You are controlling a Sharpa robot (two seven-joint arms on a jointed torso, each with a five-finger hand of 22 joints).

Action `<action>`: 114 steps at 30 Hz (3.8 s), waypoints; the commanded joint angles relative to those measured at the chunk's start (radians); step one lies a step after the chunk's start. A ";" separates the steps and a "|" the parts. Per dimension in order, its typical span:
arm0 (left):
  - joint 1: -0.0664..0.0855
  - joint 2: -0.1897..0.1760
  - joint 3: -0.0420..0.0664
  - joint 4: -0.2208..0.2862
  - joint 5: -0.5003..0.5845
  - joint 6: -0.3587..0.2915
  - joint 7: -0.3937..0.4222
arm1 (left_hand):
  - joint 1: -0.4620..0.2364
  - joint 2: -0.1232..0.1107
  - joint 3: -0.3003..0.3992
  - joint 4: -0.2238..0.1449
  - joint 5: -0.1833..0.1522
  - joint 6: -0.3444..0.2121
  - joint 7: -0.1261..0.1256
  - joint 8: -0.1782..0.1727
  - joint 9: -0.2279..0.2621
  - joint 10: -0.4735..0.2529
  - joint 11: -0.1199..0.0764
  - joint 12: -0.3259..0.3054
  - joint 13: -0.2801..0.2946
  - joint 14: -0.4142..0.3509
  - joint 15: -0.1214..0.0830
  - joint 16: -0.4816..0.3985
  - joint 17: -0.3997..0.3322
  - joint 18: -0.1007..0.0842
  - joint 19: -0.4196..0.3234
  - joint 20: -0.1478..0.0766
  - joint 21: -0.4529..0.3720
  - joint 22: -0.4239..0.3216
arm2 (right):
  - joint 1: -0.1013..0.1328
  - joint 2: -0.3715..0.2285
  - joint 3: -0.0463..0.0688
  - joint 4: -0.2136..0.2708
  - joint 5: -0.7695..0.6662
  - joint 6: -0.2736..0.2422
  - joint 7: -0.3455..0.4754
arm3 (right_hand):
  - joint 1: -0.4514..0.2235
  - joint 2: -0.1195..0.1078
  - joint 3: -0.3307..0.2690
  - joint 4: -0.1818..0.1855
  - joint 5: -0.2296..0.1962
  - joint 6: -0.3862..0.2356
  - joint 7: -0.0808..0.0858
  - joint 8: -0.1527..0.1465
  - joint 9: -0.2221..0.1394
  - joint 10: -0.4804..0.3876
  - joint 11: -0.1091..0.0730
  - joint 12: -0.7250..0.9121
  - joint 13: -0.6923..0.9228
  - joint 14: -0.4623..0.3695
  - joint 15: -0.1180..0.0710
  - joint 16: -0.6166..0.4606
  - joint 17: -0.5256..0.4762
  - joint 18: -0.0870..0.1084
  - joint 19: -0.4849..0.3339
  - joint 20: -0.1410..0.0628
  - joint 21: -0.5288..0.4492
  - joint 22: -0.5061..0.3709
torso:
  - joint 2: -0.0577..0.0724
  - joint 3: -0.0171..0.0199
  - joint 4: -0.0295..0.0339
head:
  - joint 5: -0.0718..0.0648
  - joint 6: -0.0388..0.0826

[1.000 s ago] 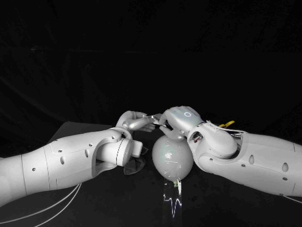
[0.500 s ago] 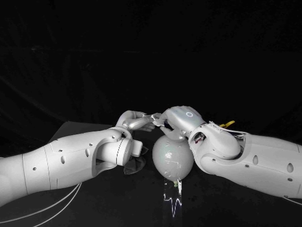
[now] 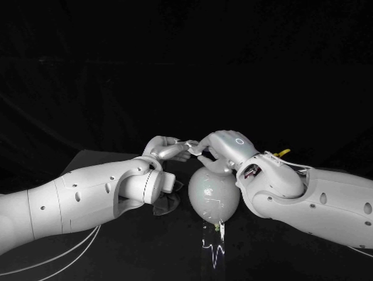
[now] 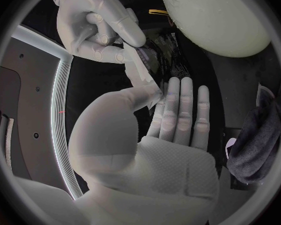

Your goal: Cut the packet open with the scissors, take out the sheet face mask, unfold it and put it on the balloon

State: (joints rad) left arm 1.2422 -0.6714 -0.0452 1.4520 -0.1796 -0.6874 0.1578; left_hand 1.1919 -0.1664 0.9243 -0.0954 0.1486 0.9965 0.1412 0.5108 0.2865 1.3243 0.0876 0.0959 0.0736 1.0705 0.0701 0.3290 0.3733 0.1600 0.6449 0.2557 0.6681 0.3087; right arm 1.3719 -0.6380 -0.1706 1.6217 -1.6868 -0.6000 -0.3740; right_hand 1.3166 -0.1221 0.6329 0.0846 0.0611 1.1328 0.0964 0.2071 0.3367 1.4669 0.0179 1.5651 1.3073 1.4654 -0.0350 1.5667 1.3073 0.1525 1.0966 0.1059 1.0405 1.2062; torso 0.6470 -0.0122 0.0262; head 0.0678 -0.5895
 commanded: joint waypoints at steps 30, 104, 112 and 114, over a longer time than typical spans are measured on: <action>0.002 0.006 0.001 -0.015 0.003 -0.019 0.002 | 0.003 0.012 0.001 -0.005 0.006 0.005 0.002 0.005 0.062 0.004 0.000 -0.005 0.000 -0.005 -0.004 0.006 0.001 0.015 -0.012 0.001 0.011 0.004 | -0.001 -0.006 0.001 0.018 0.353 -0.166 0.242 | -0.034 0.001 0.004 -0.003 -0.009 0.021 -0.023 0.035 0.025 0.104 -0.018 0.006 0.263 0.105 -0.015 0.004 0.264 -0.015 0.005 -0.004 0.000 0.005 | 0.000 -0.0002 0.0003 | 0.003 0.003; -0.003 -0.507 -0.074 0.195 0.101 0.322 -0.105 | 0.002 0.020 -0.001 -0.003 -0.002 0.003 0.005 -0.002 0.061 0.000 0.003 -0.013 -0.001 -0.011 -0.001 0.005 -0.002 0.016 -0.026 0.001 0.043 0.023 | 0.060 -0.152 0.035 -0.009 1.231 -0.139 0.553 | -0.028 0.023 0.016 -0.018 -0.008 0.014 -0.024 0.045 0.033 0.104 -0.020 0.006 0.263 0.105 -0.017 0.004 0.264 -0.015 0.008 -0.014 -0.001 0.009 | -0.006 0.0064 0.0024 | 0.085 -0.066; -0.001 -0.540 -0.086 0.137 -0.078 0.708 -0.210 | 0.004 0.032 -0.018 0.006 -0.016 -0.004 0.010 -0.009 0.060 -0.008 0.008 -0.021 -0.002 -0.020 0.004 0.001 -0.005 0.017 -0.036 0.002 0.063 0.035 | 0.059 -0.152 0.034 -0.013 1.227 -0.130 0.549 | -0.028 0.023 0.016 -0.018 -0.008 0.014 -0.024 0.045 0.033 0.104 -0.020 0.006 0.263 0.105 -0.017 0.004 0.264 -0.015 0.008 -0.014 -0.001 0.009 | -0.006 0.0037 0.0048 | 0.082 -0.073; 0.002 -0.541 -0.085 0.120 -0.122 0.778 -0.231 | 0.006 0.035 -0.023 0.008 -0.017 -0.006 0.011 -0.011 0.061 -0.010 0.009 -0.022 -0.002 -0.022 0.005 0.001 -0.006 0.016 -0.039 0.003 0.065 0.036 | 0.059 -0.152 0.034 -0.014 1.225 -0.128 0.548 | -0.028 0.023 0.016 -0.018 -0.008 0.014 -0.024 0.045 0.033 0.104 -0.020 0.006 0.263 0.105 -0.017 0.004 0.264 -0.015 0.008 -0.014 -0.001 0.009 | -0.006 0.0030 0.0040 | 0.081 -0.073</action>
State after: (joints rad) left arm 1.2409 -1.2139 -0.1325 1.5798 -0.1748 -0.1701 -0.0002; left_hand 1.1940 -0.1451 0.9041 -0.0866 0.1342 0.9907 0.1502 0.5034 0.2866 1.3179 0.0940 0.0763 0.0724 1.0556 0.0777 0.3289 0.3686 0.1605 0.6112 0.2606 0.7279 0.3434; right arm 1.4307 -0.7897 -0.1370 1.6085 -0.4522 -0.7518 0.1684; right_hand 1.2883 -0.1067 0.6484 0.0700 0.0476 1.1397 0.0721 0.2474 0.3366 1.4647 0.0055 1.5672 1.3073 1.4682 -0.0448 1.5673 1.3072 0.1369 1.1055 0.0968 1.0418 1.2145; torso 0.6406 -0.0071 0.0308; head 0.1499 -0.6610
